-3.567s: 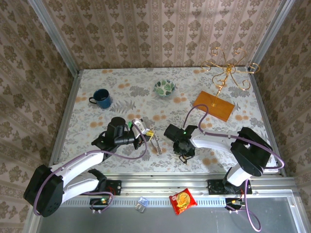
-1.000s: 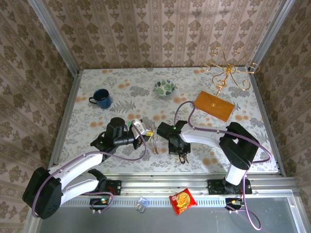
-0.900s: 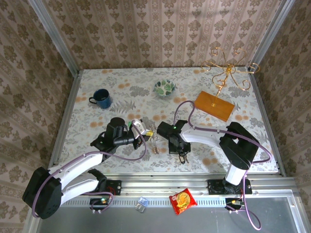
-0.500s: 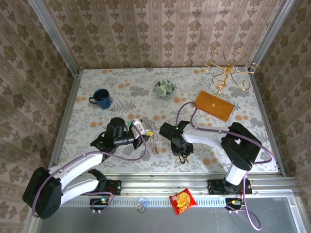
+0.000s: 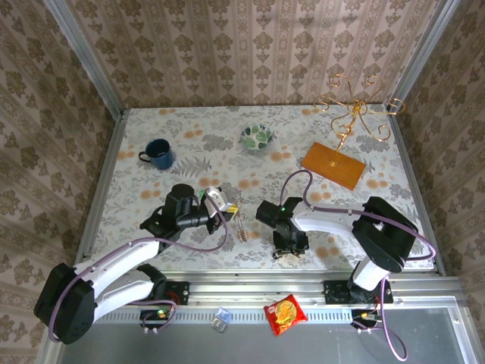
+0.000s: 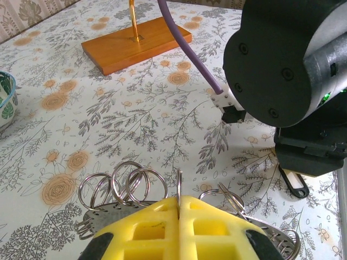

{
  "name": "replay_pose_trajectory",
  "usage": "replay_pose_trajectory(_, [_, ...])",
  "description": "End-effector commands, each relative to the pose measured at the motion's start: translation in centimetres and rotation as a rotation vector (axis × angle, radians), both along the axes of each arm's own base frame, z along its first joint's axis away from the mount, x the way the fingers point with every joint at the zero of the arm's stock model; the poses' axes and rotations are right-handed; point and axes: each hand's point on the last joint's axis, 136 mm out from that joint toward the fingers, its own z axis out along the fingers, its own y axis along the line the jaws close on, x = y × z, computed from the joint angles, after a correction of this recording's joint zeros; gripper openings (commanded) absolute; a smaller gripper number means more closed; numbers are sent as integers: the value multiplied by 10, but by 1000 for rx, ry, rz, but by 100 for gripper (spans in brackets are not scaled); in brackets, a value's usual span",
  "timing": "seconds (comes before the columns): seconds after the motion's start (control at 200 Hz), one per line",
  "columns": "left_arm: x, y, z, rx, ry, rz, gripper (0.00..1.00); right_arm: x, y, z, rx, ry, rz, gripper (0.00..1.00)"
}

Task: Put the keys on the keyring

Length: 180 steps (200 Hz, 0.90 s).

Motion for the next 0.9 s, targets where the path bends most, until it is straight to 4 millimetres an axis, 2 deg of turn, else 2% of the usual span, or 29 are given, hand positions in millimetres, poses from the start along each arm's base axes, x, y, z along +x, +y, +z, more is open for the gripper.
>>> replay_pose_trajectory(0.0, [0,-5,19,-30,-53,-17,0,1,10,-8,22,13,-4,35])
replay_pose_trajectory(0.335, [1,-3,17,-27,-53,-8,0,34,46,-1,94,-65,0,24])
replay_pose_trajectory(0.435, [1,-3,15,-24,-54,-8,0,42,46,2,112,-85,-17,24])
replay_pose_trajectory(0.535, [0,-3,16,-23,-53,-7,0,47,37,9,116,-106,-8,28])
replay_pose_trajectory(0.6, [0,-3,16,-23,-56,-8,0,48,29,16,116,-118,57,29])
replay_pose_trajectory(0.74, [0,-2,14,-19,-57,-8,0,43,34,24,198,-138,326,34])
replay_pose_trajectory(0.895, [-1,-1,14,-18,-60,-7,0,45,30,26,180,-157,573,40])
